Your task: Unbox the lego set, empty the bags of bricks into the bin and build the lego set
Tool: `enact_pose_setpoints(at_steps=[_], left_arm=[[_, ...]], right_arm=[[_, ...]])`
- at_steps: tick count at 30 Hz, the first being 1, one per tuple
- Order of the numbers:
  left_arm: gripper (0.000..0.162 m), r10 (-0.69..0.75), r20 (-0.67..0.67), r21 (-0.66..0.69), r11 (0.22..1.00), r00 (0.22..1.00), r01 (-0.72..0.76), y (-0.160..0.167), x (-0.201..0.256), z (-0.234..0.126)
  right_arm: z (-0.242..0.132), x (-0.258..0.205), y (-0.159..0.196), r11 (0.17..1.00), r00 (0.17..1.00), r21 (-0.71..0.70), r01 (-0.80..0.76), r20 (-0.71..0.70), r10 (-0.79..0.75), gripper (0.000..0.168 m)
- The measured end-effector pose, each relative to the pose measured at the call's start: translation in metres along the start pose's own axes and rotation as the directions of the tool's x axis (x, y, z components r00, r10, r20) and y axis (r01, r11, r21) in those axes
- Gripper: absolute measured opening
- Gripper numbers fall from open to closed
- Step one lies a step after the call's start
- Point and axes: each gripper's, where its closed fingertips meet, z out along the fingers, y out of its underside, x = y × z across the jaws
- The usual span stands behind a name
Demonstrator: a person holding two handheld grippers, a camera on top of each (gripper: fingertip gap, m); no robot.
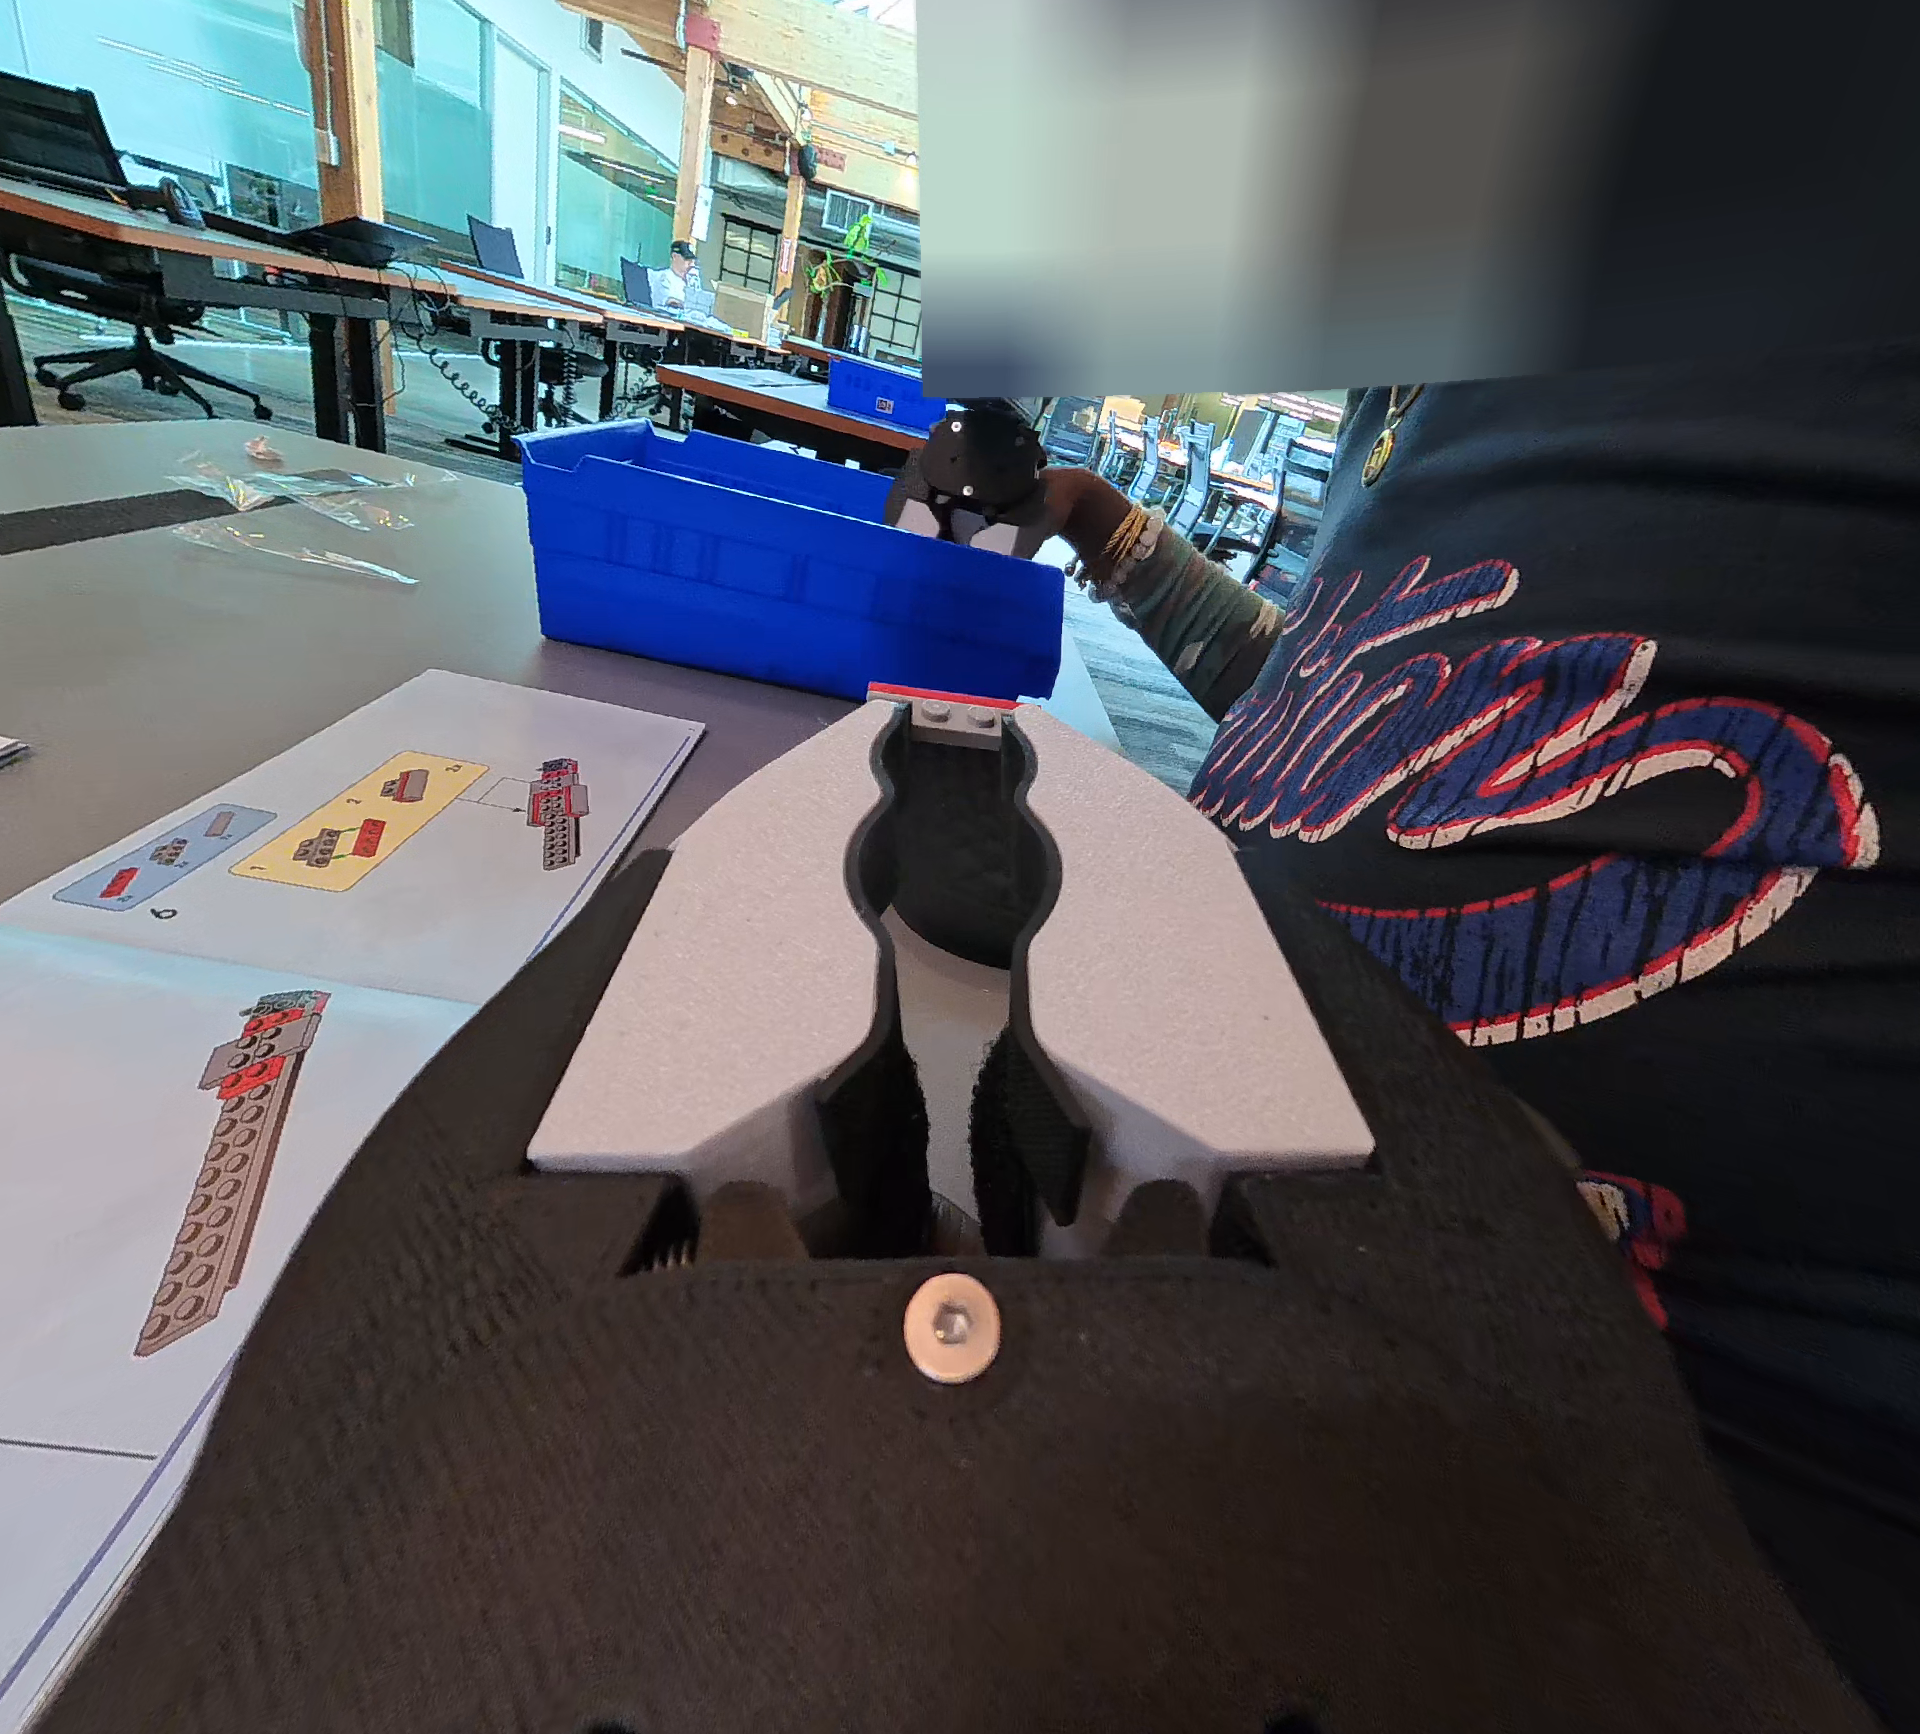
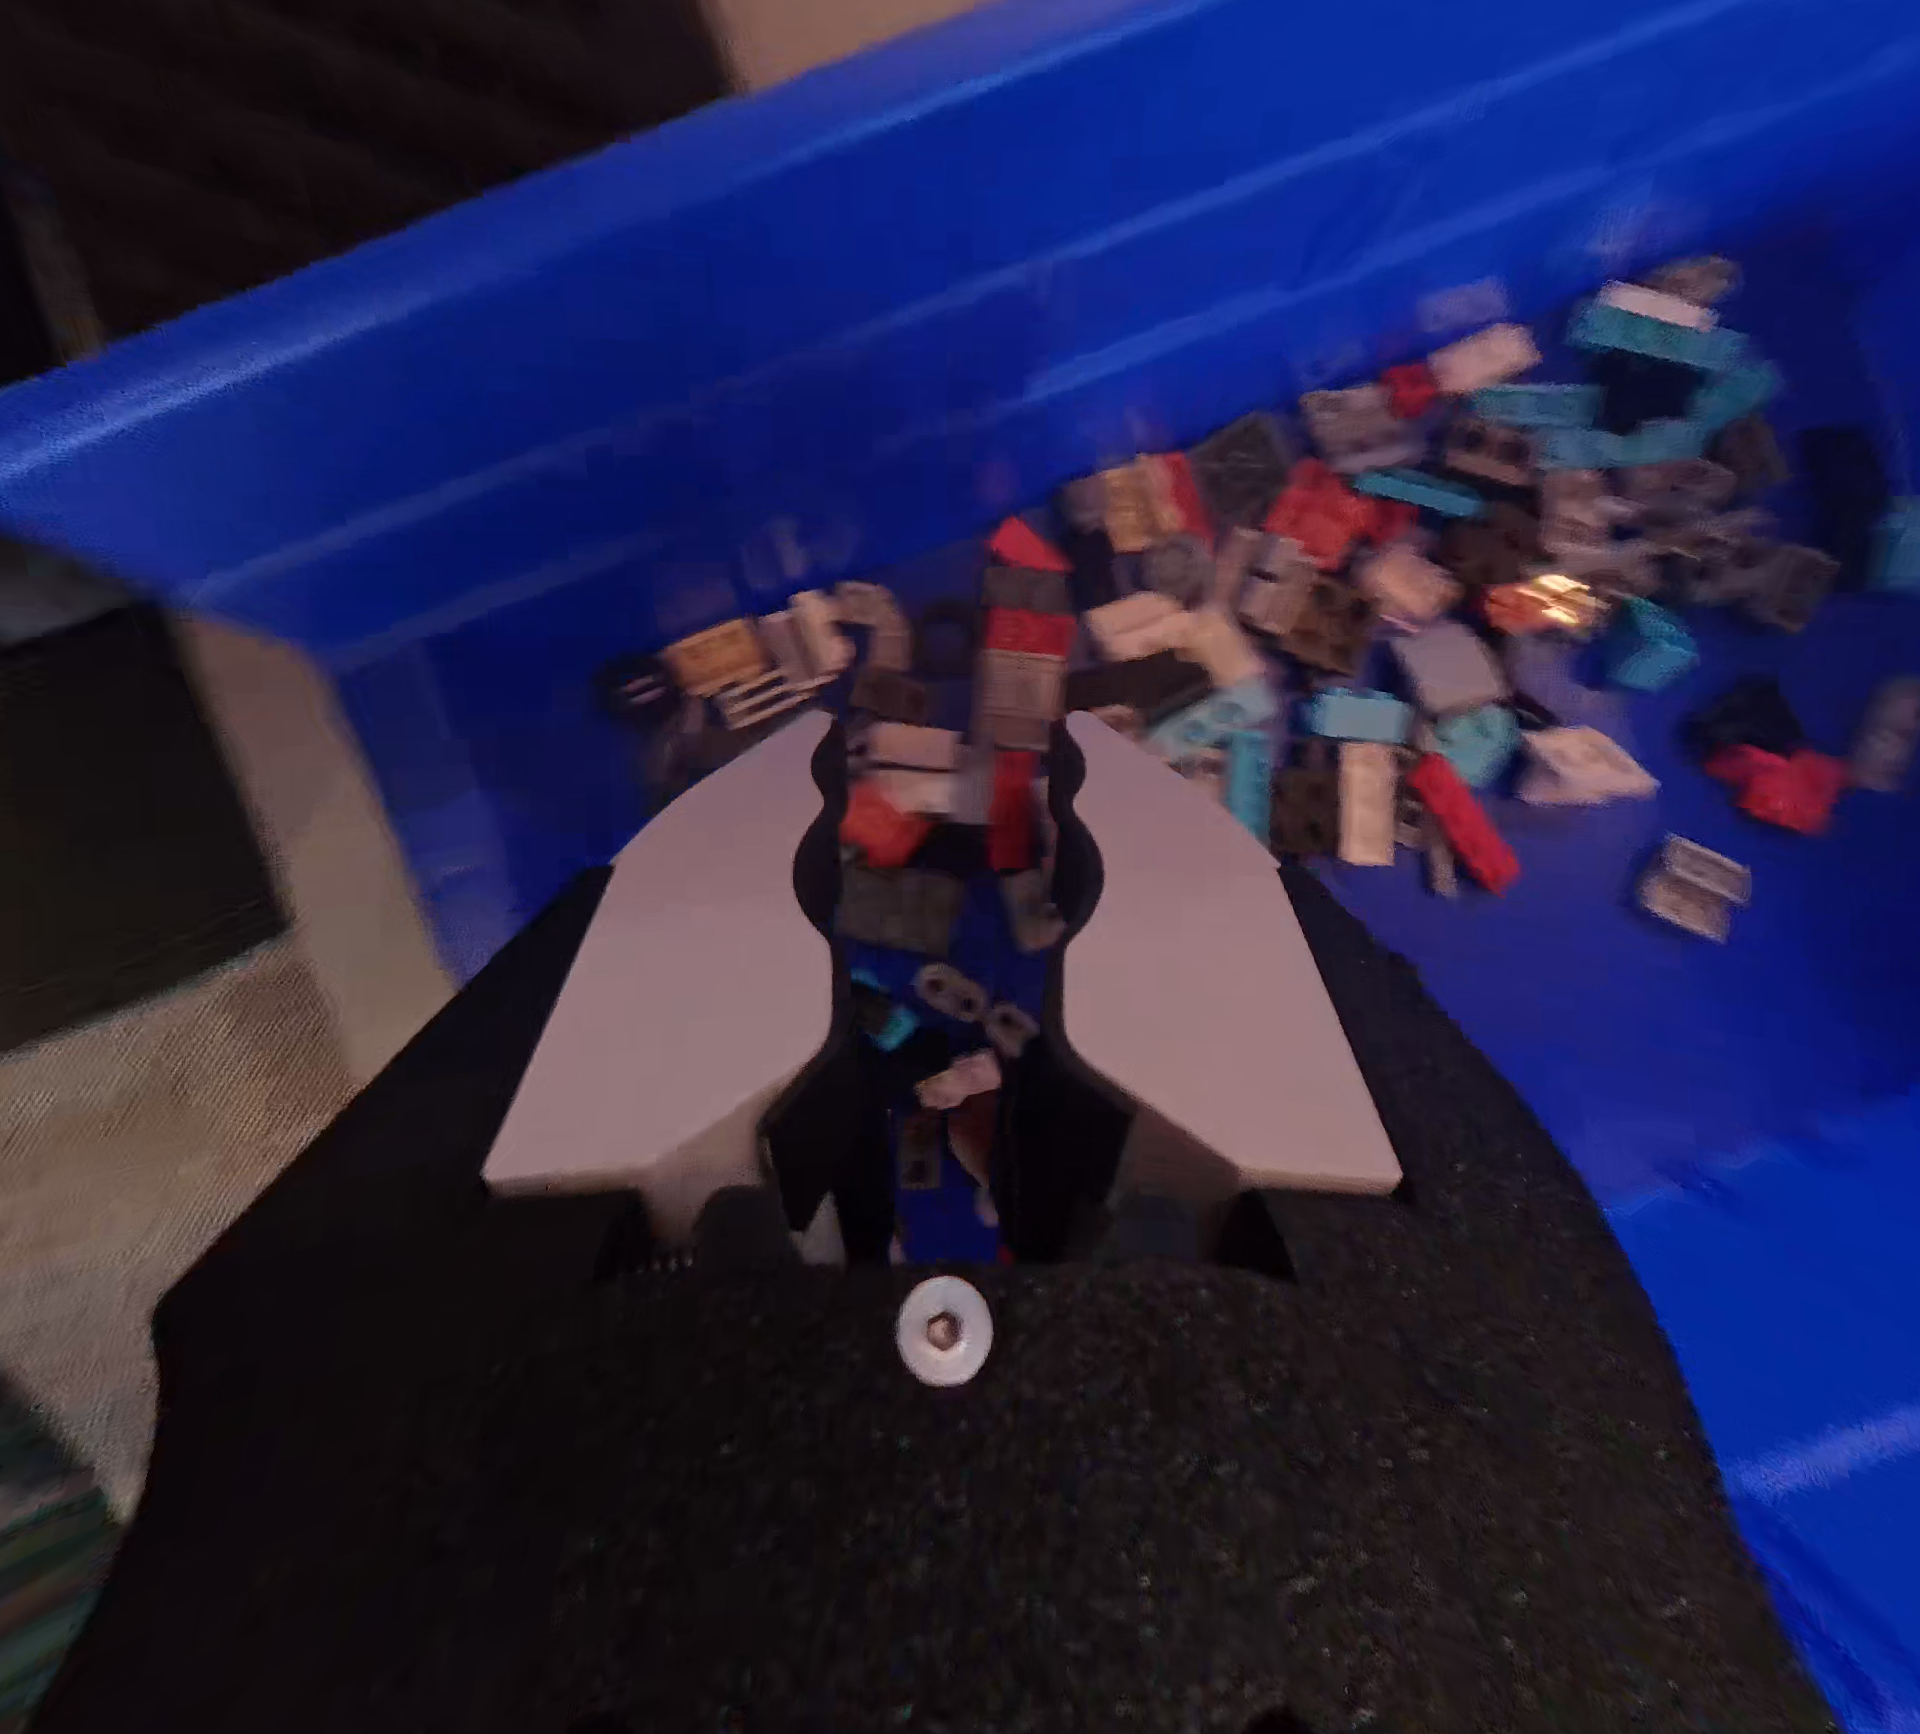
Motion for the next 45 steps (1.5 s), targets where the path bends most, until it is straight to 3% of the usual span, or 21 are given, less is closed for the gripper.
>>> enact_pose_setpoints(at_steps=[1,6,10,17,19,24,30,39,45], left_arm=[[0.016,0.0,0.003,-0.001,1.0,1.0,0.0,0.0,0.0,0.0],[0.016,-0.004,0.012,-0.005,1.0,1.0,0.004,0.001,-0.002,0.001],[0.016,-0.008,0.011,-0.007,1.0,1.0,0.008,0.001,-0.002,0.001],[0.016,0.009,0.017,-0.012,1.0,1.0,-0.009,0.002,-0.001,0.001],[0.016,0.011,0.017,-0.009,1.0,1.0,-0.011,0.001,-0.001,0.001],[0.016,0.019,0.02,-0.008,1.0,1.0,-0.019,0.001,0.0,0.001],[0.016,0.002,0.009,-0.007,1.0,1.0,-0.002,0.001,-0.001,0.001],[0.016,0.0,0.007,-0.009,1.0,1.0,0.0,0.001,-0.001,0.001],[0.016,0.008,0.005,-0.009,1.0,1.0,-0.008,0.001,0.0,0.001]], right_arm=[[0.001,0.013,-0.001,0.999,0.996,0.008,-0.052,-0.071,0.052,0.039],[0.006,0.058,-0.016,0.941,0.925,0.175,-0.289,-0.205,0.321,0.073],[0.003,0.085,-0.015,0.935,0.896,0.199,-0.294,-0.283,0.342,0.086],[0.023,0.098,-0.009,0.923,0.893,0.149,-0.356,-0.237,0.382,0.089],[0.028,0.092,-0.011,0.917,0.901,0.145,-0.371,-0.182,0.393,0.081],[0.02,0.07,0.0,0.951,0.932,0.053,-0.306,-0.188,0.31,0.017],[-0.006,0.071,0.04,0.907,0.852,-0.1,-0.408,-0.4,0.339,0.016],[-0.058,0.043,0.042,0.854,0.756,0.082,-0.514,-0.428,0.495,0.049],[-0.064,0.012,0.073,0.709,0.6,0.082,-0.7,-0.472,0.647,0.069]])
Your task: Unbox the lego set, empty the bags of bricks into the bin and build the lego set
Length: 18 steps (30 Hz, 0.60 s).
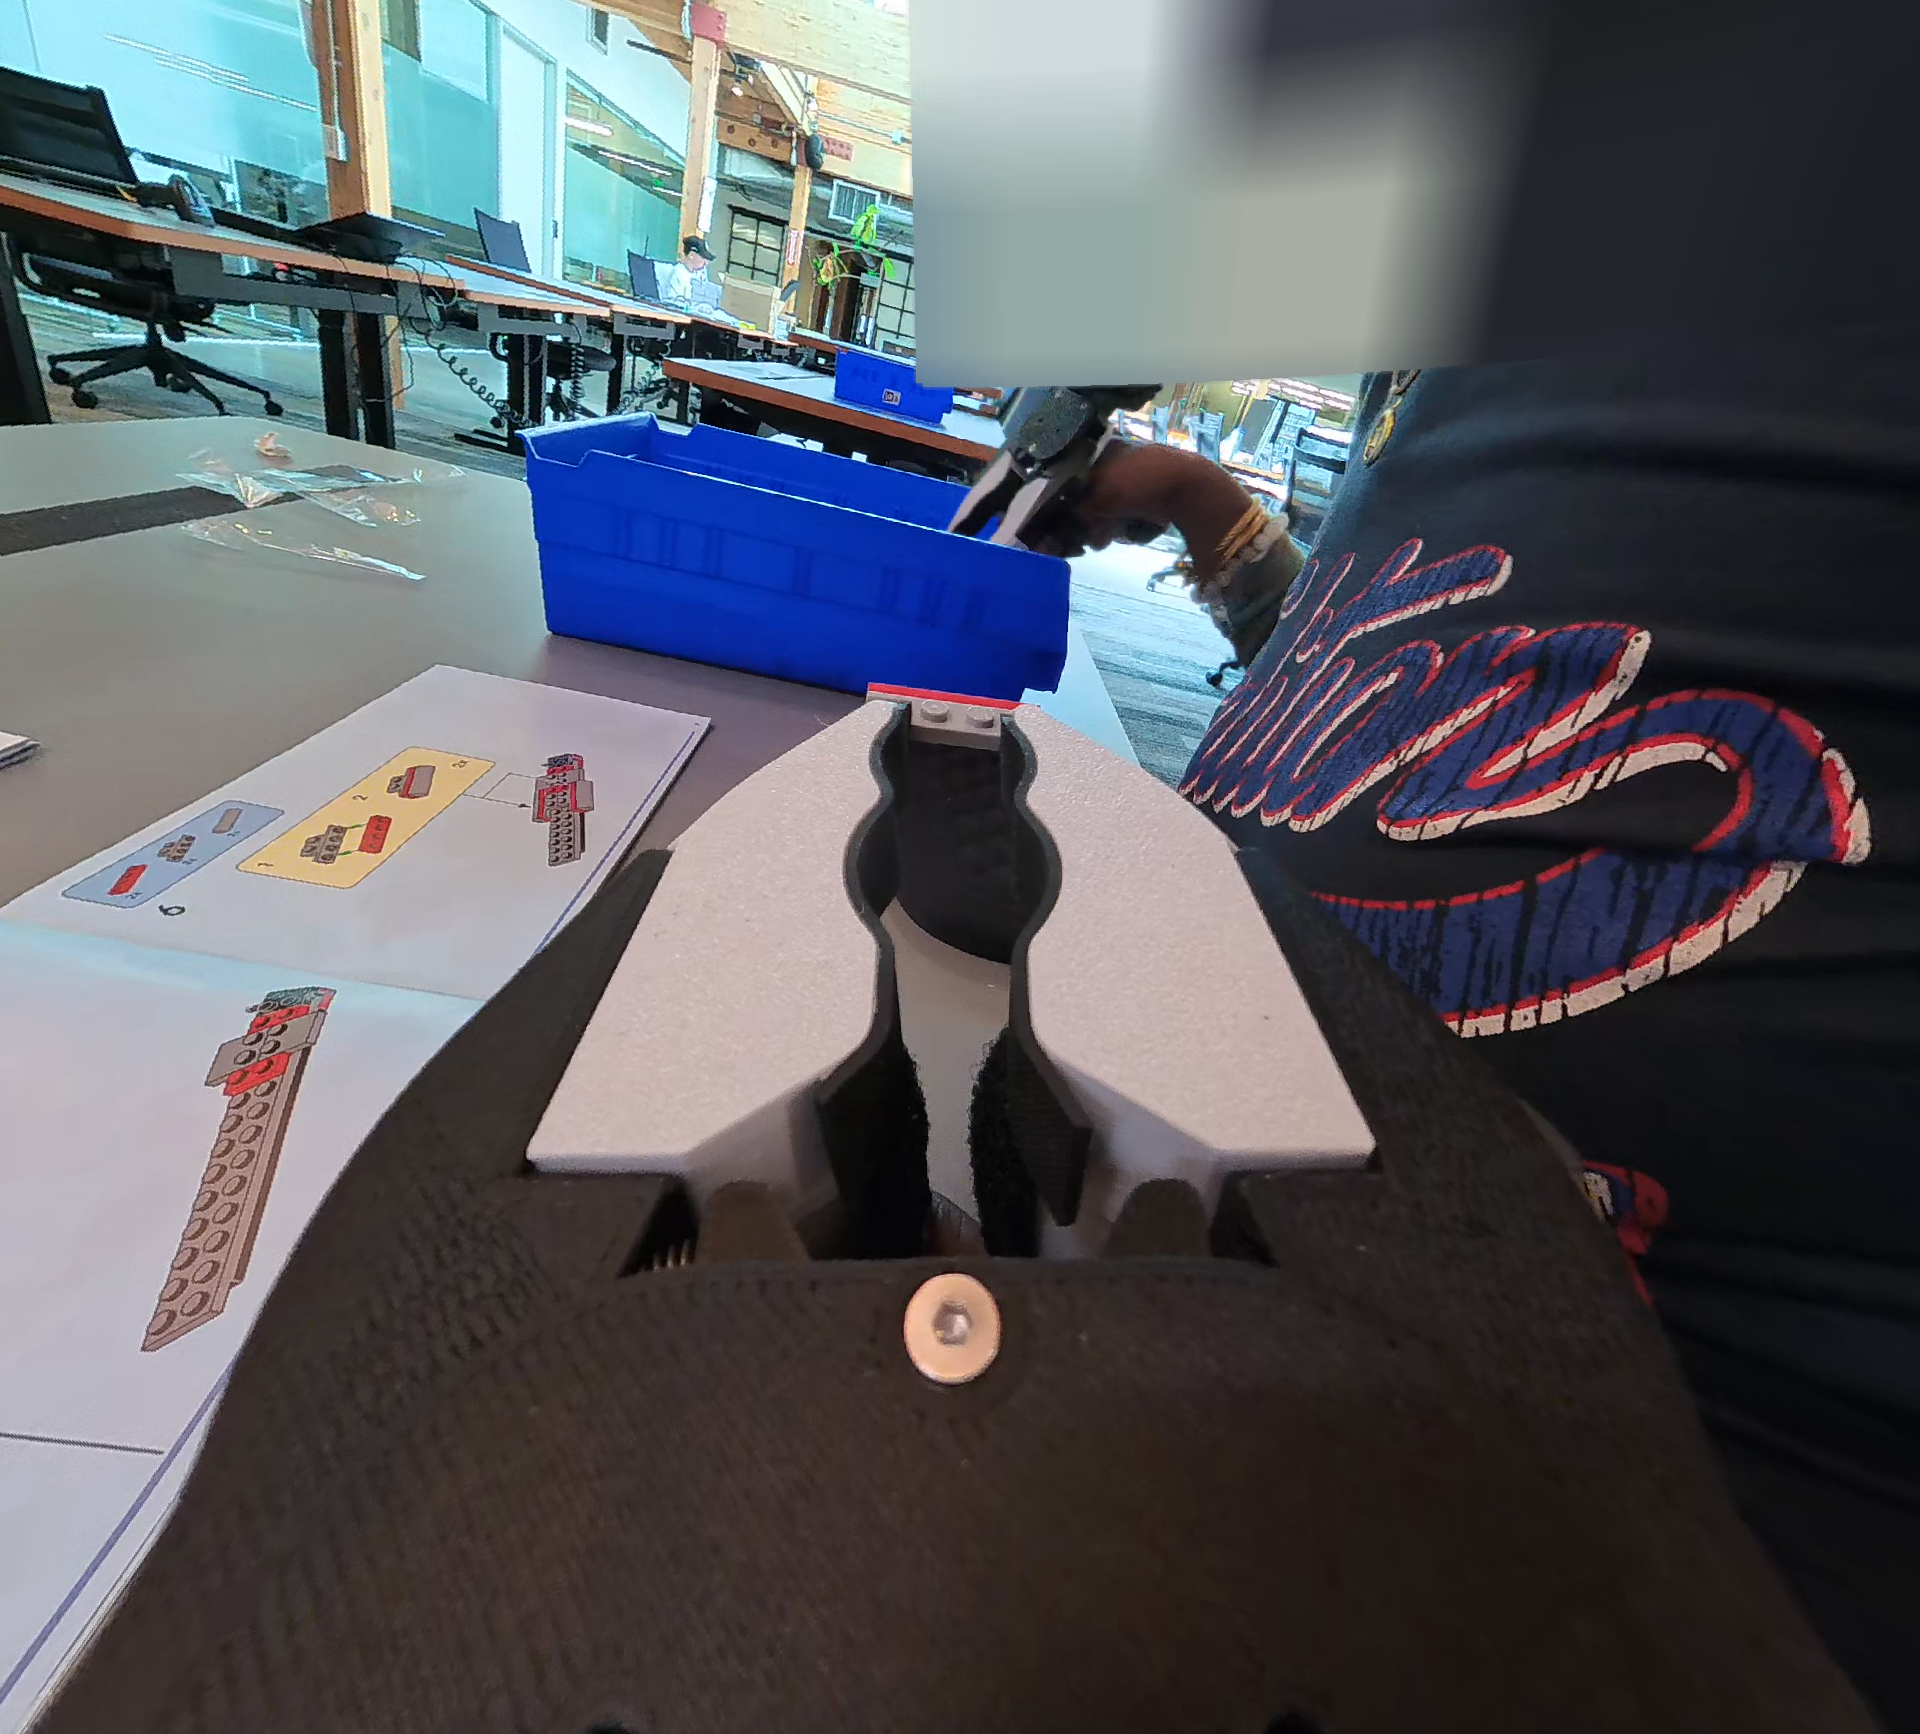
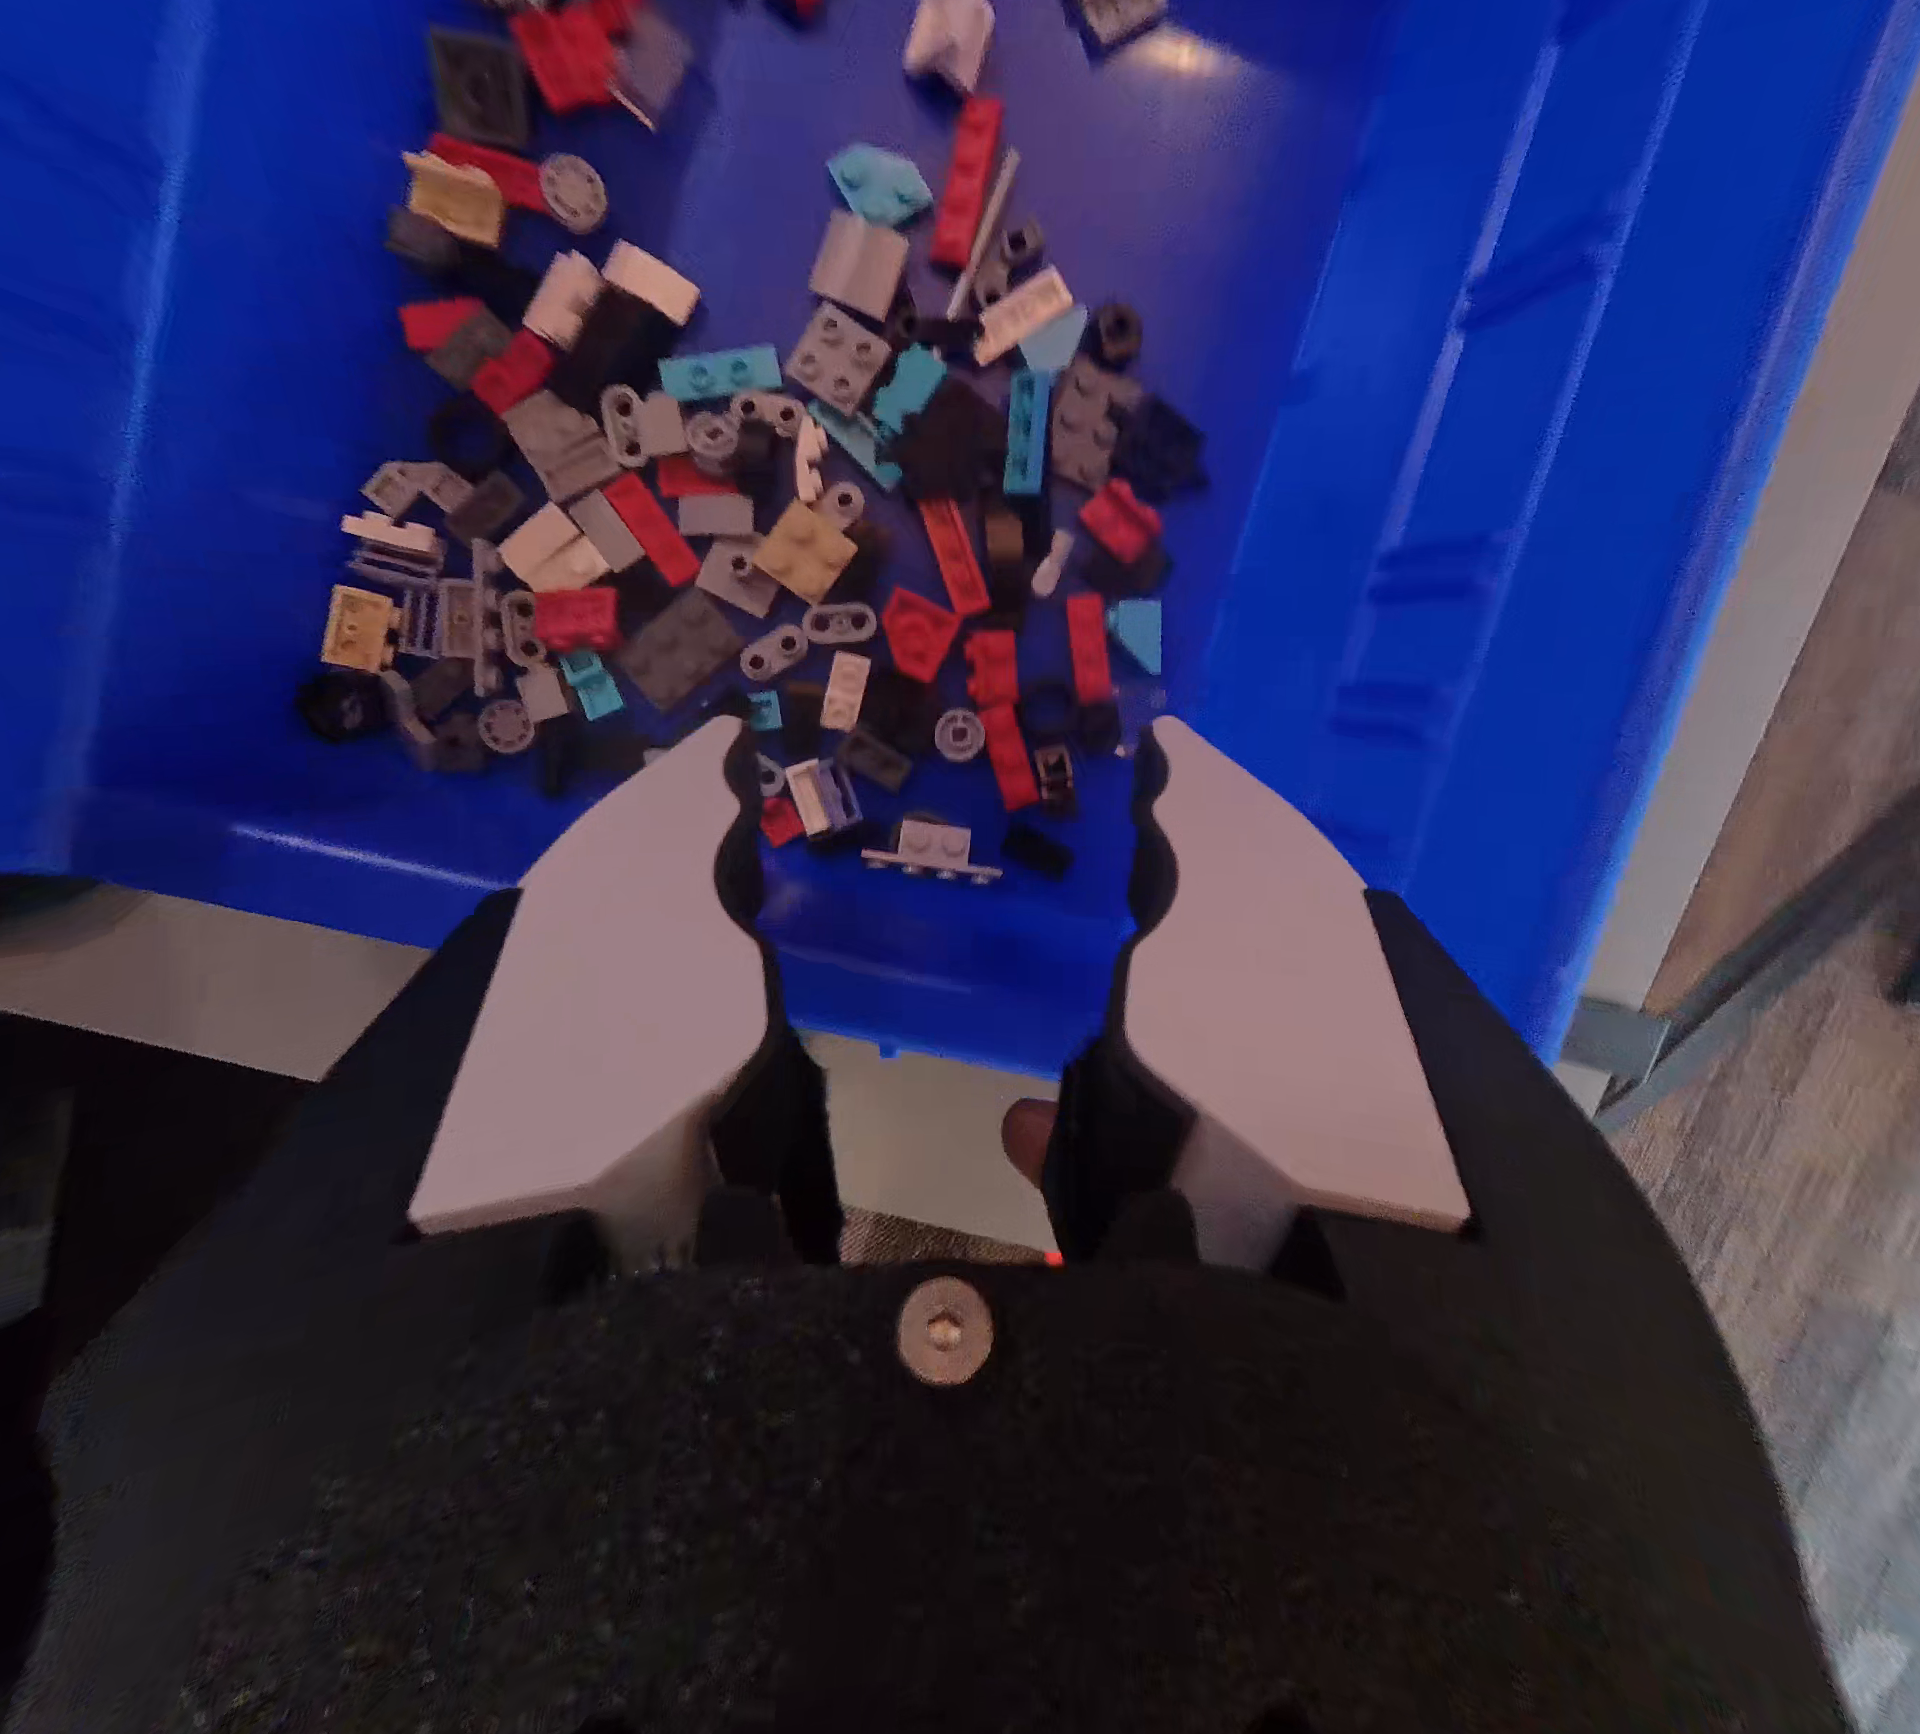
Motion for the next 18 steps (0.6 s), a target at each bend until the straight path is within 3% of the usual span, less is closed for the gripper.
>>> enact_pose_setpoints(at_steps=[4,6,13,18], left_arm=[[0.016,0.006,-0.008,-0.001,1.0,1.0,-0.006,0.0,0.001,0.0],[0.016,0.013,-0.011,-0.003,1.0,1.0,-0.013,0.001,0.002,0.0],[0.016,0.008,-0.024,0.0,1.0,1.0,-0.008,0.0,0.003,-0.001],[0.016,0.008,-0.019,-0.004,1.0,1.0,-0.008,0.001,0.003,0.0]], right_arm=[[0.014,-0.018,0.015,0.997,0.996,-0.072,-0.019,0.081,0.025,0.09],[0.018,-0.021,0.018,0.996,0.993,-0.088,-0.019,0.111,0.029,0.093],[0.018,-0.029,0.017,0.988,0.969,-0.138,0.071,0.246,-0.035,0.069],[0.027,-0.048,0.014,0.957,0.919,-0.167,0.235,0.36,-0.163,0.055]])
